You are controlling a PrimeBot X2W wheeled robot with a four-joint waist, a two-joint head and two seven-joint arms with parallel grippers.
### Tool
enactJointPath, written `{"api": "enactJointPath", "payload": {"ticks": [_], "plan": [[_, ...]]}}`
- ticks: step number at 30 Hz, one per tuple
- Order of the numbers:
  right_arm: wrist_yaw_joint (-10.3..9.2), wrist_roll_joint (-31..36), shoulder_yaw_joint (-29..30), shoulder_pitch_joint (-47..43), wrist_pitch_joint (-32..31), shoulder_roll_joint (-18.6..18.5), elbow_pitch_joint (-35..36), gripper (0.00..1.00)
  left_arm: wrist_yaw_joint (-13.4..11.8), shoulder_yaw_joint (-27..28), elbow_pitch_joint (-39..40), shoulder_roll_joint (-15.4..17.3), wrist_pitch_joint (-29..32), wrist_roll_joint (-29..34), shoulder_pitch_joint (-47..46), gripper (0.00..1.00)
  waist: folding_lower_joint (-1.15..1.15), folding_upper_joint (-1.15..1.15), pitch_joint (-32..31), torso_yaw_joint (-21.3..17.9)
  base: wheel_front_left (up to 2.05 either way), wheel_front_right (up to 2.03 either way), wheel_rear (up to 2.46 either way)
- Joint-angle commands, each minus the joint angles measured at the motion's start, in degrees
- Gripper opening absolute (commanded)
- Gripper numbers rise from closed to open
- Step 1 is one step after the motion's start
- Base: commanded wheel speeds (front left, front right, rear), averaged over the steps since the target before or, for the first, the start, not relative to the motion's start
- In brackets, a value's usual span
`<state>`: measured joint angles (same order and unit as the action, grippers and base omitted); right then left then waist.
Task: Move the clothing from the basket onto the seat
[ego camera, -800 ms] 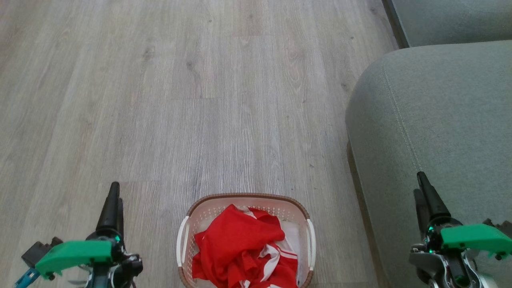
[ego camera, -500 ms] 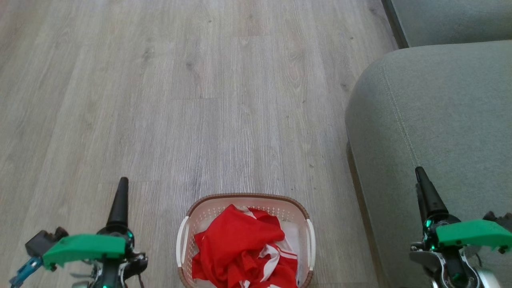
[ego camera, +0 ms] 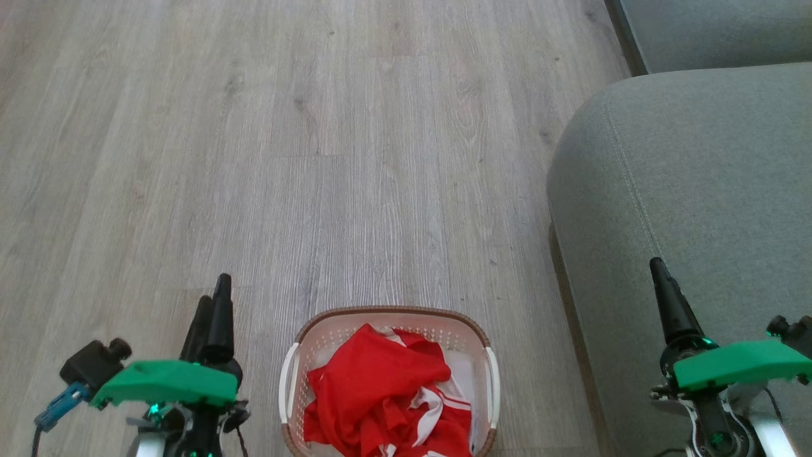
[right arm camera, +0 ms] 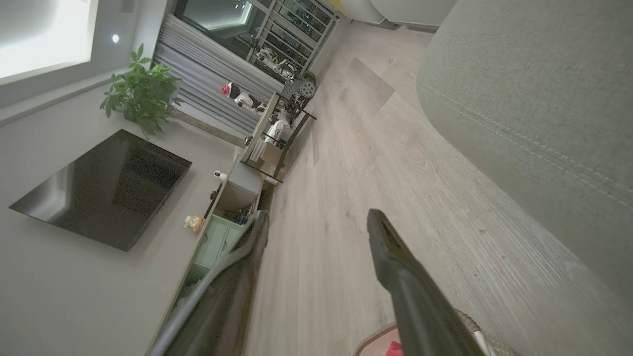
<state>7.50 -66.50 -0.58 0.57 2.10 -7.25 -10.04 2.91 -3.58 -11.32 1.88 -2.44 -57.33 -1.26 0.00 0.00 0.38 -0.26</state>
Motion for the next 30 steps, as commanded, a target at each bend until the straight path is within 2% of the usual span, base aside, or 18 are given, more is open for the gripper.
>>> {"api": "enactJointPath", "payload": {"ticks": [1, 11, 30], "plan": [[0.00, 1.57, -0.72, 2.95, 0.78, -1.29, 2.51, 1.00, -0.48, 0.15, 2.39, 0.64, -0.54, 1.69, -3.33, 1.00, 0.00, 0.00, 0.01, 0.01, 0.00, 0.00, 0.00], [-0.01, 12.29, -1.87, 3.07, 2.64, -2.02, 3.57, 1.00, -2.99, -2.02, 3.05, 0.69, -2.39, 11.49, -3.67, 1.00, 0.00, 0.00, 0.03, 0.23, 0.00, 0.00, 0.00], [-0.01, 25.27, -3.50, 3.44, 6.02, -3.05, 3.67, 1.00, -5.50, -4.56, 5.05, 0.79, -5.74, 24.76, -4.17, 1.00, 0.00, 0.00, 0.09, 0.31, 0.00, 0.00, 0.00]]}}
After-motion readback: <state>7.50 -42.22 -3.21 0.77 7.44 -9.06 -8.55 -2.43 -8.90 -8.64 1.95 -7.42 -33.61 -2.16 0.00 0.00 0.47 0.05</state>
